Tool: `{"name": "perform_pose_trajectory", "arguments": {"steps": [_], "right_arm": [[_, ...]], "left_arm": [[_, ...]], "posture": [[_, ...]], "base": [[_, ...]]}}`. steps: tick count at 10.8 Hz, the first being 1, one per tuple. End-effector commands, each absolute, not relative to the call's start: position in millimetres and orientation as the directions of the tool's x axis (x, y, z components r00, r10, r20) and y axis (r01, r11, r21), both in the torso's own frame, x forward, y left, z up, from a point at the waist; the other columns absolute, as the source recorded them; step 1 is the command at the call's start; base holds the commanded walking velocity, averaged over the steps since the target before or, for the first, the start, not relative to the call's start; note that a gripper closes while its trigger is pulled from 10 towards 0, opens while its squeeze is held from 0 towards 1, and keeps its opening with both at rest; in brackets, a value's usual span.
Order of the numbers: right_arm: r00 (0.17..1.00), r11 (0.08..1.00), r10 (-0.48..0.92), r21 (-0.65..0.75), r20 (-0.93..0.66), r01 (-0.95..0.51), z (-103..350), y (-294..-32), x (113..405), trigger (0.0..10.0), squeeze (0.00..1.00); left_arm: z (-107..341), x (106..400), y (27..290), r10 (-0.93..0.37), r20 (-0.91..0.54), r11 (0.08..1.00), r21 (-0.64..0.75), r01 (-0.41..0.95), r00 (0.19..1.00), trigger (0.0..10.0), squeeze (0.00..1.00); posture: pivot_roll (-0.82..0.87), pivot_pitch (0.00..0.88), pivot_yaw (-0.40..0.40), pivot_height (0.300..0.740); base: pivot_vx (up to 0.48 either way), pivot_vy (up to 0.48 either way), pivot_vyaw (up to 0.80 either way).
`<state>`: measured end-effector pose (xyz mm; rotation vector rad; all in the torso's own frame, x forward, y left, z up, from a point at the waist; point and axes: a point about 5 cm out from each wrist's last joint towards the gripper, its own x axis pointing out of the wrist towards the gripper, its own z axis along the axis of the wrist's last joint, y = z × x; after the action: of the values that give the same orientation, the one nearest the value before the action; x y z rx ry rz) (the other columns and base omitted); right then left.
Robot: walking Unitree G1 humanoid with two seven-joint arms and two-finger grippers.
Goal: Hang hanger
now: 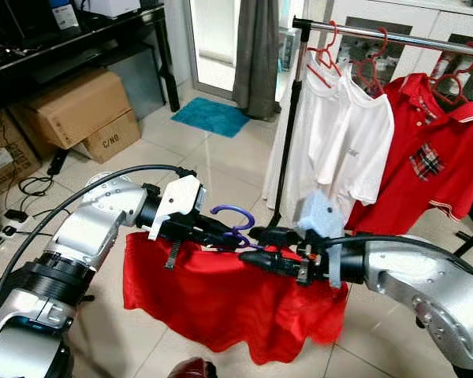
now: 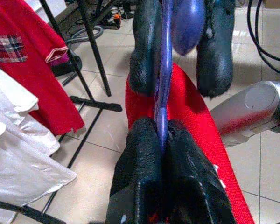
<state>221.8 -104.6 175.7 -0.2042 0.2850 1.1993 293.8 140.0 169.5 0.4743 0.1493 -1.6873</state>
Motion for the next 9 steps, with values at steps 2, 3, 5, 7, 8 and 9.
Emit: {"name": "perform_pose_trajectory", "arguments": {"steps": [2, 3, 5, 7, 8, 9], "right_arm": [[0.354, 0.363, 0.867, -0.042, -0.350, -0.931, 175, -105, 227, 0.0, 0.00], [0.355, 0.362, 0.862, -0.050, -0.362, -0.931, 174, -105, 228, 0.0, 0.00], [0.353, 0.349, 0.840, -0.087, -0.413, -0.933, 171, -106, 231, 0.0, 0.00], [0.345, 0.339, 0.837, -0.092, -0.425, -0.936, 171, -106, 231, 0.0, 0.00], [0.341, 0.335, 0.836, -0.094, -0.429, -0.938, 170, -106, 231, 0.0, 0.00], [0.339, 0.331, 0.837, -0.095, -0.430, -0.939, 170, -105, 232, 0.0, 0.00]], "left_arm": [[185, 294, 132, -0.907, -0.402, -0.232, 0.227, 0.946, -0.126, 0.0, 0.00], [186, 294, 131, -0.907, -0.401, -0.237, 0.228, 0.944, -0.131, 0.0, 0.00], [191, 293, 129, -0.909, -0.390, -0.249, 0.234, 0.940, -0.144, 0.0, 0.00], [194, 293, 129, -0.911, -0.386, -0.251, 0.236, 0.939, -0.147, 0.0, 0.00], [196, 293, 128, -0.916, -0.373, -0.246, 0.237, 0.940, -0.146, 0.0, 0.00], [198, 294, 127, -0.923, -0.357, -0.236, 0.238, 0.942, -0.141, 0.0, 0.00]], "posture": [[0.04, 0.000, 0.060, 0.740], [0.04, 0.000, 0.058, 0.740], [0.04, 0.000, 0.055, 0.740], [0.04, 0.000, 0.052, 0.740], [0.04, 0.000, 0.052, 0.740], [0.04, 0.000, 0.052, 0.740]], "base": [[0.000, 0.000, 0.00], [0.000, 0.000, 0.00], [0.000, 0.000, 0.00], [0.000, 0.000, 0.00], [0.000, 0.000, 0.00], [0.000, 0.000, 0.00]]}}
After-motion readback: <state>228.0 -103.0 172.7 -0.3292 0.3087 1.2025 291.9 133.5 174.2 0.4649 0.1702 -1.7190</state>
